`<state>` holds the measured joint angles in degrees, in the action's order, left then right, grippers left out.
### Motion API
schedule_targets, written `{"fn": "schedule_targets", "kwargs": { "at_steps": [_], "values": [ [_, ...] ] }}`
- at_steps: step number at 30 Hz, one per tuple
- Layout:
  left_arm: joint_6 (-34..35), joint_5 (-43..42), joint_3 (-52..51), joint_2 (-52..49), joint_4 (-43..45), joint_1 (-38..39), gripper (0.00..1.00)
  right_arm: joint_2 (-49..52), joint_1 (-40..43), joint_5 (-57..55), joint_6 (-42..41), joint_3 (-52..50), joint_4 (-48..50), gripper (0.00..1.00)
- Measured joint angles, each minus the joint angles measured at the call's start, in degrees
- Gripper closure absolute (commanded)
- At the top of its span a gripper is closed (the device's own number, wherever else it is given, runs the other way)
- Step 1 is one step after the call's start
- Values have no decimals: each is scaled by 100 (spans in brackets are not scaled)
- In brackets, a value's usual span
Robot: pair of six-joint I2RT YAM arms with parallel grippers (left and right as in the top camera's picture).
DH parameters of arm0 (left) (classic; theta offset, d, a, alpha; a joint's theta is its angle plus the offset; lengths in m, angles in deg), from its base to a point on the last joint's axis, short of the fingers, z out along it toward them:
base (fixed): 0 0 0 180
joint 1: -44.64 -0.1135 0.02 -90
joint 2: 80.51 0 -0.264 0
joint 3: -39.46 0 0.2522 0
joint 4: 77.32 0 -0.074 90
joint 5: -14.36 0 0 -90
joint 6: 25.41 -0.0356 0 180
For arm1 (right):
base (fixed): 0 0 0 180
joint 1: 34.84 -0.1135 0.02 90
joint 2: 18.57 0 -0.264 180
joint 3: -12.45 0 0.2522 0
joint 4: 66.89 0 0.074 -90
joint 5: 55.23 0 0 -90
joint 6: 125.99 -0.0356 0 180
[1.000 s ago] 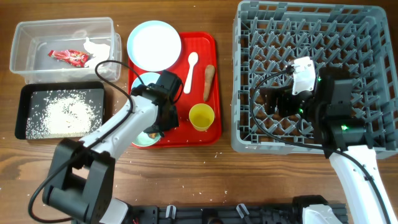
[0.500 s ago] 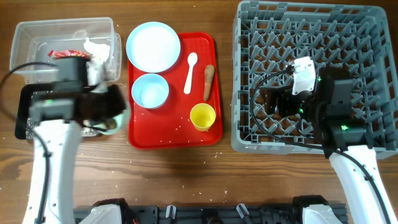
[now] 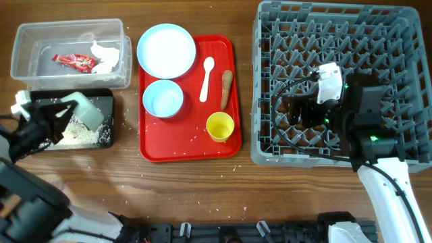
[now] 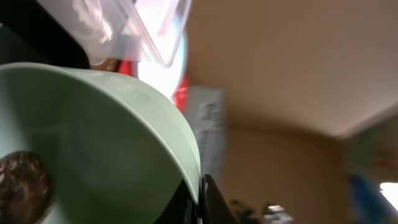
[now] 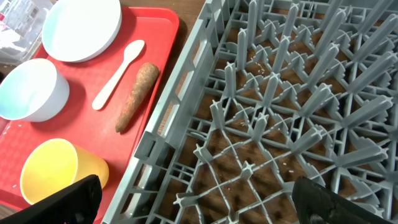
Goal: Sort waste into correct bins and load items into the dishwasher rack
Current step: 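Tip the green bowl over the black tray to dump food scraps, then set the green bowl back on the red tray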
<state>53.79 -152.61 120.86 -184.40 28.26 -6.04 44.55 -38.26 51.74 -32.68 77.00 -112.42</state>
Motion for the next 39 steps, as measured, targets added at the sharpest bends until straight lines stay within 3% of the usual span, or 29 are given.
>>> {"fn": "schedule_targets", "kwargs": {
  "at_steps": [6,13,16,19,22,29,33,34,36,39],
  "values": [
    [63,-909,0,-962,48,-190,96,0,0,0,-2,0,-4,0],
    [299,-1106,0,-896,11,-175,96,0,0,0,-4,0,-24,0],
    [57,-831,0,-232,-125,74,96,0,0,0,-2,0,-37,0],
    [57,282,9,761,-280,857,96,0,0,0,-4,0,-39,0],
    [391,1757,33,1471,-339,2116,96,0,0,2,-4,0,-44,0],
    [2006,5165,-210,1558,243,5031,96,0,0,0,-4,0,-57,0],
    [2828,6286,-723,1547,741,6124,96,0,0,0,-4,0,-61,0],
    [2944,6467,-850,1547,981,6325,94,0,0,2,-4,0,-57,0],
    [3132,6924,-1163,1545,1462,6802,66,0,0,0,-4,0,-55,0],
    [3283,7289,-1377,1545,1681,7062,48,0,0,0,-4,0,-55,0]
  ]
}}
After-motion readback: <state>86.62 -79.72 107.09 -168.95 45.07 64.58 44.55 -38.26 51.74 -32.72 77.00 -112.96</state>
